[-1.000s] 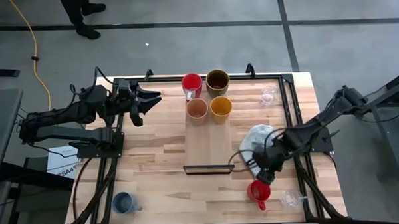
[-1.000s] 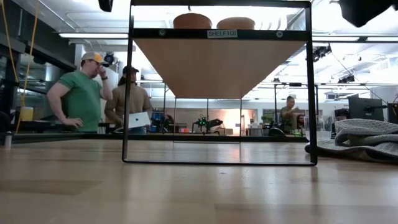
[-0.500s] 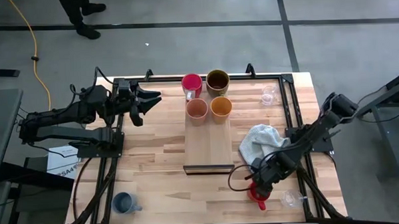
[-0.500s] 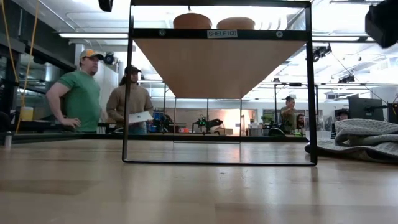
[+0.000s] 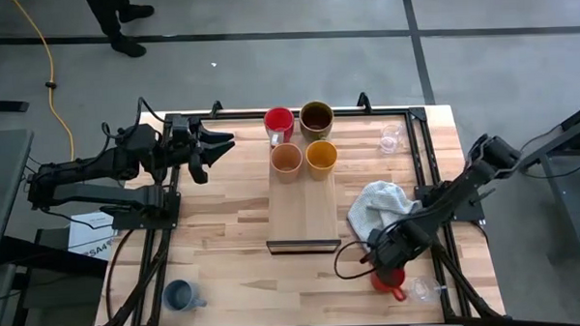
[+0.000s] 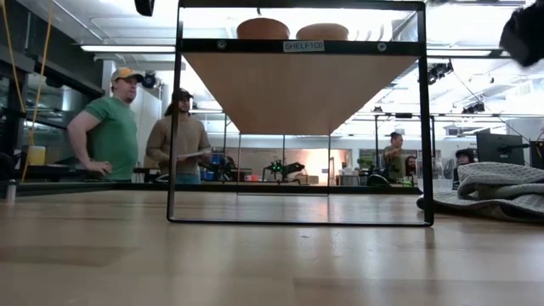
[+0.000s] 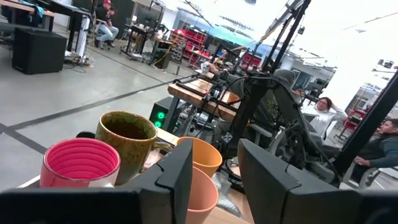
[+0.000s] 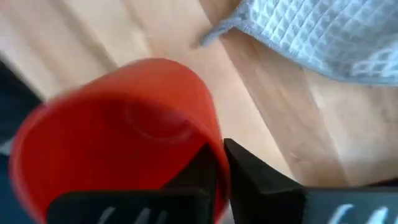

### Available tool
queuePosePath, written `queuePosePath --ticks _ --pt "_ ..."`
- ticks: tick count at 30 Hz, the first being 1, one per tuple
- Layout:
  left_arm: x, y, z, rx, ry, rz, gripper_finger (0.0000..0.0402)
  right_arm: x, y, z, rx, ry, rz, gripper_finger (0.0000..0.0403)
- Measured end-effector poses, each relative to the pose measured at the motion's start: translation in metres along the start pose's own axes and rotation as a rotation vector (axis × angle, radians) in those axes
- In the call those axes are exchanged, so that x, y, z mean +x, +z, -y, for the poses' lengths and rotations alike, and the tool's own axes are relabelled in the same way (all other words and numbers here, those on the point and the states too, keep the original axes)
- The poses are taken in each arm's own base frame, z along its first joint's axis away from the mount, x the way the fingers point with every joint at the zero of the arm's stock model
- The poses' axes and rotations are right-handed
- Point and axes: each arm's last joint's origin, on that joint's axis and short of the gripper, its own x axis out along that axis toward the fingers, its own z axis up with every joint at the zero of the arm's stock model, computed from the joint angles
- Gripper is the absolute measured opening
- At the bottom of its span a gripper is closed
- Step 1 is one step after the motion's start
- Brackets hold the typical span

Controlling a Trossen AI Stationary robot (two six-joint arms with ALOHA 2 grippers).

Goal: Stack small to large cups/mugs on shelf
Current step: Put the red mug on the shelf

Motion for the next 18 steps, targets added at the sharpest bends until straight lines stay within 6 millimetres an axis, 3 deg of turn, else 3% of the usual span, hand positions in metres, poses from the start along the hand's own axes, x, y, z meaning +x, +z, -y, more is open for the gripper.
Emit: queuePosePath --ticks 5,12,15,18 --pt "0.0 0.0 0.0 0.0 0.0 0.0 0.0117 -0.049 -0.009 0.018 -0.087 -0.015 0.086 0.0004" --pt "0.0 0.0 0.0 0.0 0.0 0.0 0.0117 -0.149 -0.015 0.052 -0.138 0.101 0.431 0.0002" --pt "0.0 0.0 0.0 0.0 0.0 0.0 0.0117 -0.181 -0.008 0.064 -0.12 0.058 0.541 0.0001" --pt "0.0 0.0 0.0 0.0 0.0 0.0 0.0117 -0.203 0.01 0.063 -0.153 -0.018 0.605 0.0001"
